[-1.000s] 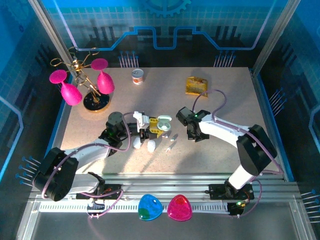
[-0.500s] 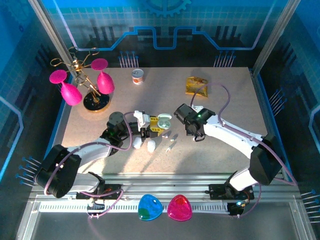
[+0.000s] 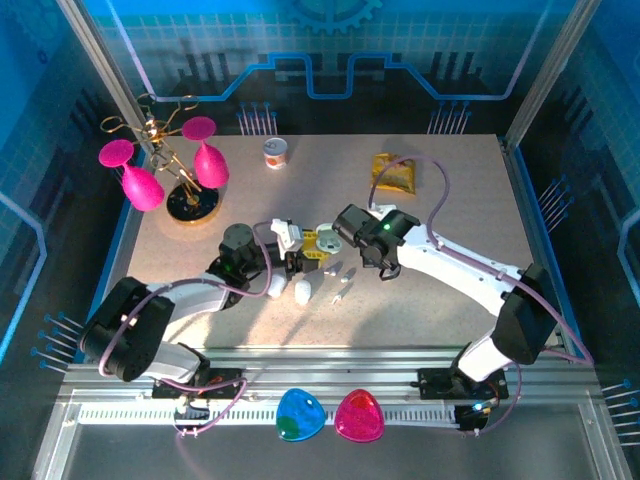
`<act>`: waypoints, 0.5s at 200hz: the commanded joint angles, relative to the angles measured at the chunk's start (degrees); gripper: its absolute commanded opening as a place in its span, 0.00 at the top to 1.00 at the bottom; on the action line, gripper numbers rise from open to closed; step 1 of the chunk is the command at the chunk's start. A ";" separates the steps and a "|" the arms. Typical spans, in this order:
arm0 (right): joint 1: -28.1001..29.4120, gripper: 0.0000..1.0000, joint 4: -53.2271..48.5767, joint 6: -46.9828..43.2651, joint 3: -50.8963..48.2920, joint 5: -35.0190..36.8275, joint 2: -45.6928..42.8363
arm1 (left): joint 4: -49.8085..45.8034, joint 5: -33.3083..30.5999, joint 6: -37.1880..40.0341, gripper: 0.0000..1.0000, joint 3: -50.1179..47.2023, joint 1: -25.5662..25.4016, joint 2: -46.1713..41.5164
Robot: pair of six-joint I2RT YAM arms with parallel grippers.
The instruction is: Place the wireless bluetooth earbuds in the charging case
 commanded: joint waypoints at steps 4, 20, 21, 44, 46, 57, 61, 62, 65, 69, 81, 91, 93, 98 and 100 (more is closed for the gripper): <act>1.98 0.97 -4.83 4.08 4.45 0.74 -0.62 | 3.25 -4.73 -0.30 0.81 1.99 0.44 2.33; 2.77 0.97 -7.23 5.70 6.42 1.82 0.40 | 4.50 -5.65 -0.70 0.81 2.36 0.42 3.53; 2.87 0.97 -7.31 5.73 6.55 1.86 0.46 | 4.60 -5.68 -0.76 0.81 2.34 0.42 3.59; 4.04 0.97 -8.10 6.41 8.07 2.17 0.55 | 6.03 -6.70 -1.10 0.81 2.73 0.42 4.75; 4.07 0.97 -8.03 6.45 8.08 2.12 0.53 | 6.00 -6.81 -1.07 0.81 2.76 0.49 4.81; 4.75 0.97 -7.07 6.08 8.43 1.88 0.03 | 5.70 -7.46 -0.39 0.81 3.03 0.34 5.26; 4.99 0.97 -6.68 5.86 8.50 1.79 -0.17 | 5.63 -7.75 -0.12 0.81 3.12 0.33 5.43; 5.03 0.97 -6.55 5.85 8.47 1.76 -0.22 | 5.61 -7.74 -0.08 0.81 3.12 0.38 5.42; 5.15 0.98 -6.23 5.80 8.54 1.55 -0.39 | 5.59 -7.94 0.10 0.81 3.20 0.34 5.53; 5.24 0.98 -5.92 5.65 8.65 1.18 -0.48 | 5.58 -8.18 0.28 0.81 3.29 0.33 5.79; 5.65 0.98 -4.53 5.00 8.96 -0.04 -0.86 | 5.90 -8.84 0.89 0.81 3.54 0.08 6.43; 6.06 0.97 -3.31 4.27 9.24 -0.73 -1.01 | 6.26 -9.38 1.47 0.81 3.78 -0.28 6.88; 6.18 0.98 -3.01 4.17 9.32 -0.89 -1.05 | 6.28 -9.48 1.59 0.81 3.82 -0.39 7.01; 6.36 0.97 -2.26 3.75 9.52 -1.33 -1.08 | 6.50 -9.70 1.91 0.81 3.90 -0.60 7.32; 6.45 0.97 -2.04 3.65 9.54 -1.41 -1.13 | 6.58 -9.76 2.03 0.81 3.96 -0.74 7.47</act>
